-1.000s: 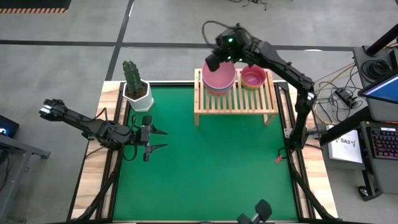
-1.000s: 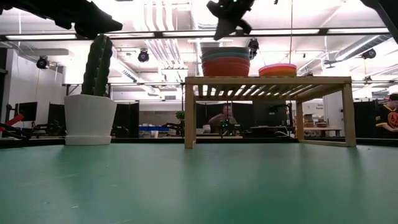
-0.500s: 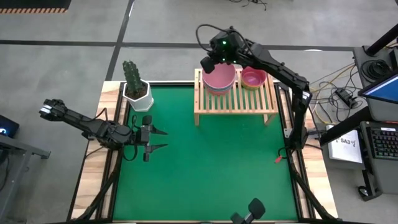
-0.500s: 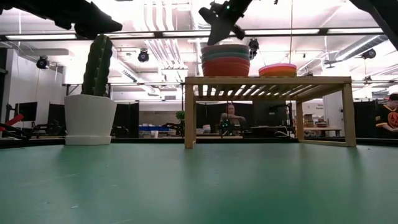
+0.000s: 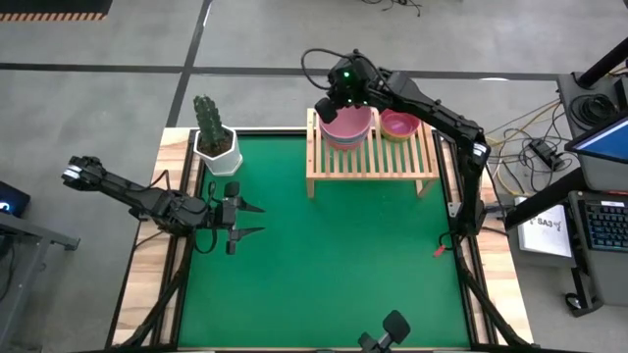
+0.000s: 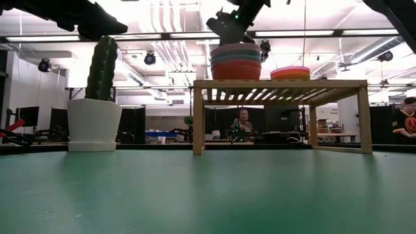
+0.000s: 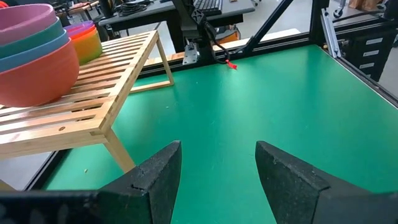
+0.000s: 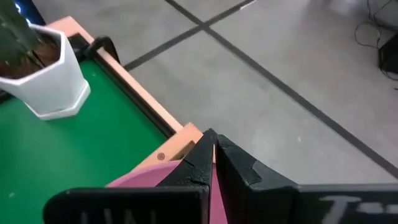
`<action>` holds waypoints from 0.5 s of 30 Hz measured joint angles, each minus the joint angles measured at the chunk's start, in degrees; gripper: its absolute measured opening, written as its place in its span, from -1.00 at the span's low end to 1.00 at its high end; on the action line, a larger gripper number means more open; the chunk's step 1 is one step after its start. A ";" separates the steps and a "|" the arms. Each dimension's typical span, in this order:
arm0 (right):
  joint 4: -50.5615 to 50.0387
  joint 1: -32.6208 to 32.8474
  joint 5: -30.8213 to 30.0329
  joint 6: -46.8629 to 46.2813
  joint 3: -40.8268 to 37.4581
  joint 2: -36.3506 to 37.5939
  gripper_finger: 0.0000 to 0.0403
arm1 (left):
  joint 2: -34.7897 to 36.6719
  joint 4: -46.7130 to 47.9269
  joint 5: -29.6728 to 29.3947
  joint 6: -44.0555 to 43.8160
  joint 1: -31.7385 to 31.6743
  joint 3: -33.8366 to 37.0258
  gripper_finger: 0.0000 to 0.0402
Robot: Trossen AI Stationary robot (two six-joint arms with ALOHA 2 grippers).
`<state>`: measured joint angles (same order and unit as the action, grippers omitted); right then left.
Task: Place and stack bowls onto a shelf
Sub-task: Stack the pink bowl on top of the dark green bowl on the shelf, then return to Home Position
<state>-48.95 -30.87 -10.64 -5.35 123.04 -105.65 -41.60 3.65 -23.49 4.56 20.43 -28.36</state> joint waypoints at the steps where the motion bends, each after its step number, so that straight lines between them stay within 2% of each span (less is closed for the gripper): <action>1: 0.02 0.00 0.00 -0.01 -0.31 0.00 -0.96 | 0.00 0.00 0.00 0.00 0.00 0.00 -0.06; 11: 1.43 0.11 -0.01 -0.61 -0.39 0.55 -0.96 | 0.00 0.04 0.00 0.02 0.00 0.00 -0.06; 15: 0.48 2.13 1.15 1.34 -0.39 2.45 -0.96 | 0.00 1.06 -0.02 0.02 0.00 0.00 -0.06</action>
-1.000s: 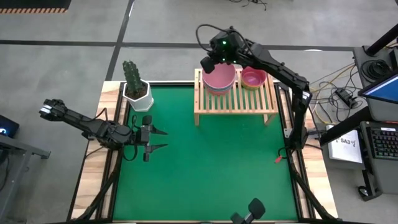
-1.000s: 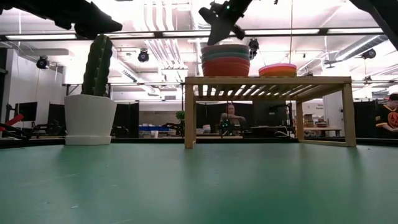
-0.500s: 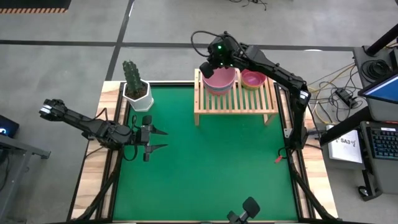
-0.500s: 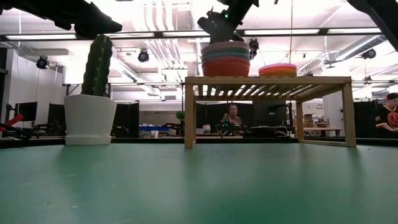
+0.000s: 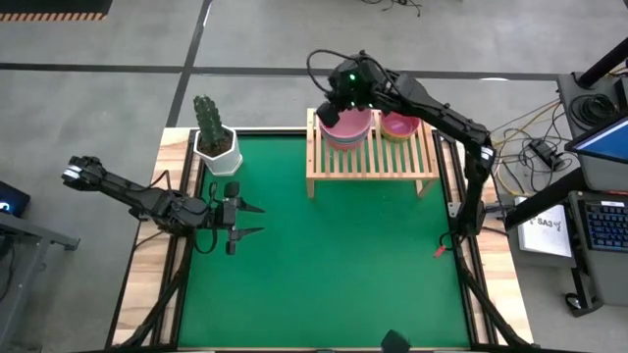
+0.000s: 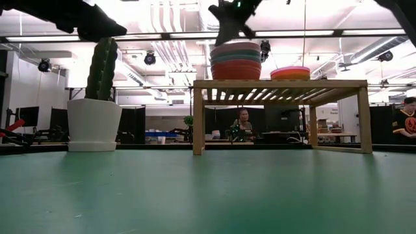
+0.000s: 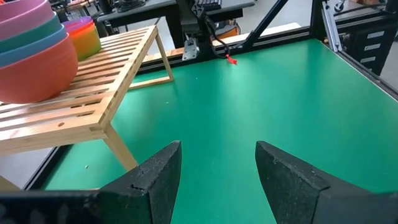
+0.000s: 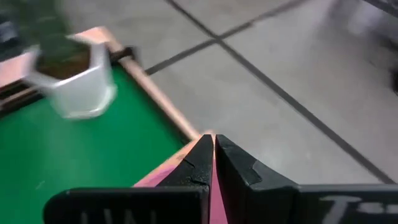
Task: Place and stack bowls onto a shelf
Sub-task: Return to Home Position
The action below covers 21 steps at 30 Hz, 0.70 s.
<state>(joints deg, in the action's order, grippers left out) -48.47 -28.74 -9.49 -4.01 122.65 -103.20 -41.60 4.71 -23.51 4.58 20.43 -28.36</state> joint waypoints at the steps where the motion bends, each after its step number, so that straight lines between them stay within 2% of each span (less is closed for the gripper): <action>1: -0.52 1.01 0.76 1.07 -0.06 0.77 -0.96 | 0.09 0.26 0.02 0.00 0.00 0.00 -0.06; 5: -0.20 5.83 5.04 5.82 -3.47 4.96 -0.96 | 1.12 0.81 0.02 0.00 0.00 0.00 -0.06; 8: 1.73 9.97 5.47 8.12 -9.22 9.06 -0.96 | 2.61 1.12 0.05 -0.32 0.23 0.41 -0.06; 16: 14.85 18.85 5.88 10.48 -35.04 24.50 -0.96 | 8.77 0.50 0.09 -0.60 0.52 4.15 -0.06; 21: 24.38 22.62 8.95 10.38 -51.80 35.39 -0.96 | 13.02 0.21 0.09 -1.23 0.52 6.61 -0.06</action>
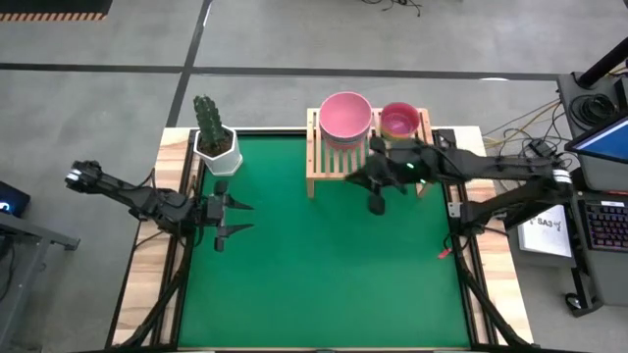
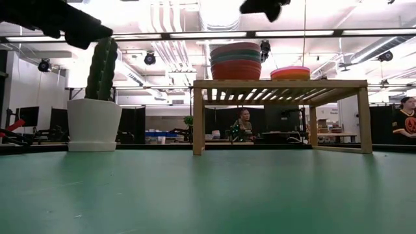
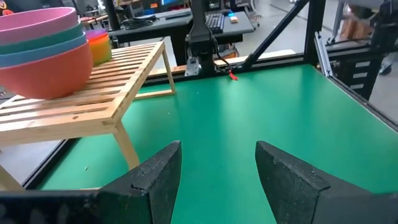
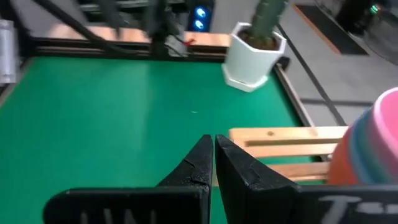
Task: Place and stack bowls onto a shelf
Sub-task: Return to Home Position
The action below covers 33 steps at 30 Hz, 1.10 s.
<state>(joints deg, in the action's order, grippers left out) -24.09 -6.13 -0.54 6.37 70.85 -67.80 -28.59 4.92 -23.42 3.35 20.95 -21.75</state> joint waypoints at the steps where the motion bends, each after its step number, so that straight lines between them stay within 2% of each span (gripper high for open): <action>1: 1.81 0.53 0.69 -0.03 -3.02 2.18 -0.96 | 0.78 -0.02 -0.01 -0.35 0.00 0.46 -0.06; 7: 10.45 3.72 2.54 -1.05 -19.98 15.42 -0.96 | 5.86 -0.31 -0.02 -5.11 0.00 3.28 -0.06; 11: 11.66 4.54 2.54 -1.97 -28.53 24.46 -0.96 | 8.22 -0.29 0.00 -10.41 0.00 4.05 -0.06; 15: 14.71 4.63 2.52 -2.74 -35.56 32.42 -0.96 | 9.38 -1.25 -0.05 -10.78 -0.07 4.05 -0.06; 22: 16.50 4.63 2.52 -1.20 -43.56 42.56 -0.96 | 9.69 -4.23 -1.87 -6.10 -0.15 4.34 -0.06; 24: 16.29 4.63 2.52 -1.21 -45.18 45.07 -0.96 | 10.72 -3.45 -4.59 -4.10 -0.15 4.38 -0.06; 27: 16.27 4.63 2.52 -1.29 -46.80 48.43 -0.96 | 13.14 -3.04 -9.81 -1.40 -0.20 4.40 -0.06; 33: 15.67 4.63 2.67 0.36 -49.88 54.09 -0.96 | 20.26 2.61 -10.26 -3.39 -0.20 5.48 -0.14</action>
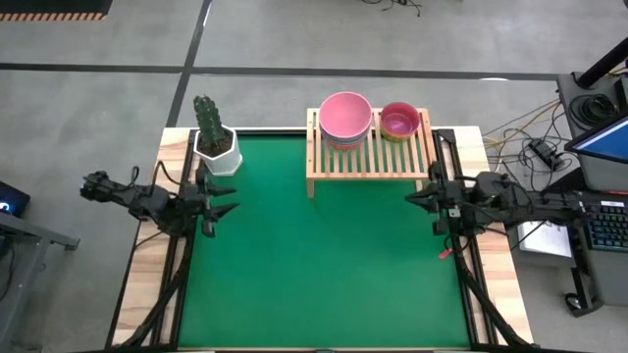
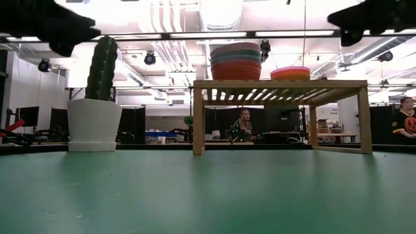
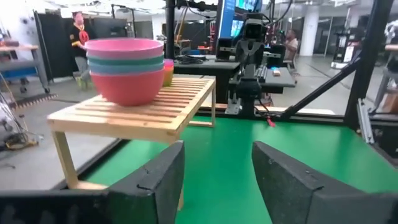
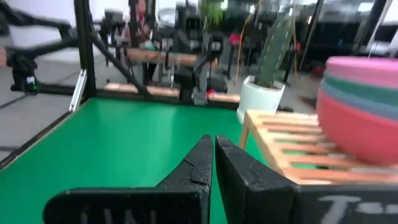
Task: Place and stack bowls onto a shelf
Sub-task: Return to Home Position
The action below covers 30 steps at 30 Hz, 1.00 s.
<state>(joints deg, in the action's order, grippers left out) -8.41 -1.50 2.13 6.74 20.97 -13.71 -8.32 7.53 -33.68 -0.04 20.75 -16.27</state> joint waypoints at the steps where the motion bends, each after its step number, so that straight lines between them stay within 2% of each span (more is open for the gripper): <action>1: 0.09 0.00 0.00 0.40 -0.70 0.95 -0.96 | 1.31 0.91 0.02 -1.12 0.00 0.54 -0.18; 7: -0.12 -0.02 -0.15 0.54 -5.08 6.80 -0.96 | 8.42 2.71 0.11 -7.00 0.04 5.78 -0.48; 14: 0.35 -0.01 0.31 0.25 -8.64 13.58 -0.96 | 7.93 1.20 2.17 -8.99 0.04 9.38 -0.85; 17: -0.46 -0.02 1.36 1.48 -9.54 13.63 -0.96 | 8.38 0.57 3.90 -9.34 0.04 10.59 -0.97; 22: -0.07 -0.02 1.35 3.73 -11.44 13.02 -0.96 | 8.32 -2.21 4.80 -9.96 0.04 12.70 -0.97; 30: 3.19 -0.02 0.86 3.23 -16.93 13.65 -0.96 | 6.83 -10.77 5.37 -5.39 0.04 15.24 -0.99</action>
<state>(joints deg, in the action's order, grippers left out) -5.22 -1.52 2.99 9.97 4.04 -0.05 -1.49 -3.24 -28.30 -5.43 20.80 -1.02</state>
